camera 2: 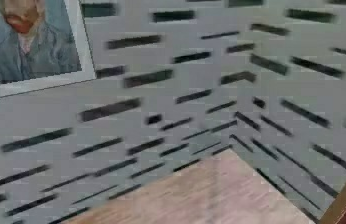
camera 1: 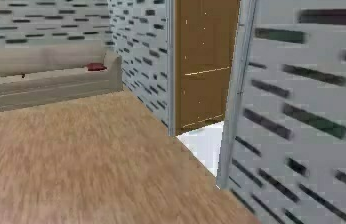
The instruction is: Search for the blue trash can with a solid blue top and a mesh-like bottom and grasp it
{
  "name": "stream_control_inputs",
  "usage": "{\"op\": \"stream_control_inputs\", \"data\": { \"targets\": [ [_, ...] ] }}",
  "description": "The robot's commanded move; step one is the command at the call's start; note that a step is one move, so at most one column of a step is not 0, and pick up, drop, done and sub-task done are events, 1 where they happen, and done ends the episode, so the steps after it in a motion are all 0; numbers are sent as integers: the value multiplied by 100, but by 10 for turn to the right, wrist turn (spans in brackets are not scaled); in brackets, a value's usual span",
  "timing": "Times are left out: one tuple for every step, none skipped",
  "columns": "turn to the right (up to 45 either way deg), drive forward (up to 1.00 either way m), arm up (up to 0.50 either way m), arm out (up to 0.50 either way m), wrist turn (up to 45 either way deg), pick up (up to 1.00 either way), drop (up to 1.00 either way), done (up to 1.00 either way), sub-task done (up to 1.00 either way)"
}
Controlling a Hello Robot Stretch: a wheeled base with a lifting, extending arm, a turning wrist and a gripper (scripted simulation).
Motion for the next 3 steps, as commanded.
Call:
{"op": "stream_control_inputs", "data": {
  "targets": [
    [0,100,0,0,0,0,0,0,0],
    [60,0,0,0,0,0,0,0,0],
    [0,35,0,0,0,0,0,0,0]
  ]
}}
